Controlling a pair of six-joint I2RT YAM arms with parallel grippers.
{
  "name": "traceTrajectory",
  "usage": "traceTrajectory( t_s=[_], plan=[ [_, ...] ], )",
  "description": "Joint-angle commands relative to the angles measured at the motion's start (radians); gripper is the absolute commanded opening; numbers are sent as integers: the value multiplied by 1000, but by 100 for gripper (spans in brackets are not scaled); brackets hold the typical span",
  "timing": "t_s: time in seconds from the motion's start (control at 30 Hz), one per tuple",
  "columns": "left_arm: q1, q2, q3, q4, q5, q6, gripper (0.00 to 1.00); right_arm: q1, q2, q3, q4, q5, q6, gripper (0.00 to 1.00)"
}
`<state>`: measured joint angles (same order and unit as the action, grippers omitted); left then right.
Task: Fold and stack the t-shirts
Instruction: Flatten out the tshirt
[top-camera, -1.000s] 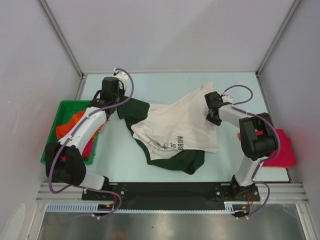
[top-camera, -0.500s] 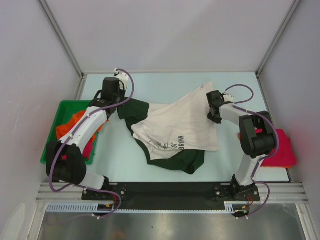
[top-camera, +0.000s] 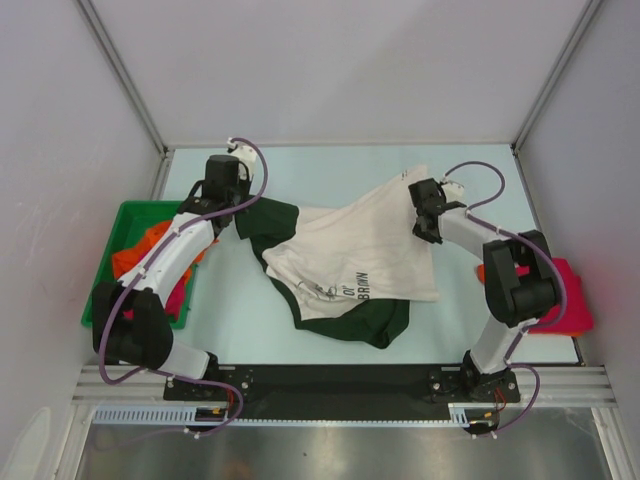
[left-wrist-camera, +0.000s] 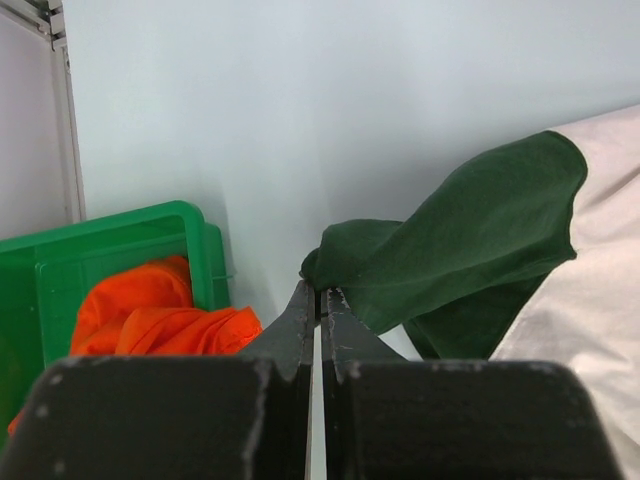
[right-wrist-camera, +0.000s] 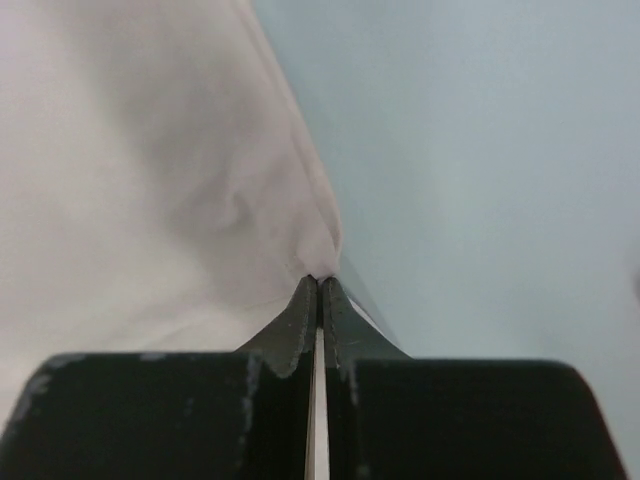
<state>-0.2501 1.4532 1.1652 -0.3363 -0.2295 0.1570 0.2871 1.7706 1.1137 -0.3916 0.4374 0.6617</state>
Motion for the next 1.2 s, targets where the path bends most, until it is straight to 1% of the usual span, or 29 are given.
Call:
traceTrajectory(
  t_s=[0.0,0.17,0.33,0.47,0.53,0.67,0.83,0.87,1.0,1.17],
  plan=[
    [5,-40,53,-6,21,-30,0,84,-212,125,-72,150,-106,0],
    [5,-59,65,-12,28,-37,0,95,-313,230,-122,169,-163,0],
    [5,-71,94,-36,38,-62,0,92,-370,281,-165,188,-185,0],
    [5,-105,134,-66,42,-74,0,86,-462,293,-158,173,-221,0],
    [5,-134,159,-82,42,-77,0,90,-477,334,-159,178,-261,0],
    [5,-172,209,-116,39,-85,0,84,-479,422,-214,192,-306,0],
    [9,-253,306,-145,33,-31,0,87,-525,517,-245,178,-366,0],
    [11,-260,327,-153,29,-18,0,87,-527,572,-257,176,-388,0],
    [12,-310,451,-194,22,27,0,130,-533,678,-300,167,-479,0],
    [12,-353,571,-279,22,45,0,221,-579,736,-348,283,-563,0]
  ],
)
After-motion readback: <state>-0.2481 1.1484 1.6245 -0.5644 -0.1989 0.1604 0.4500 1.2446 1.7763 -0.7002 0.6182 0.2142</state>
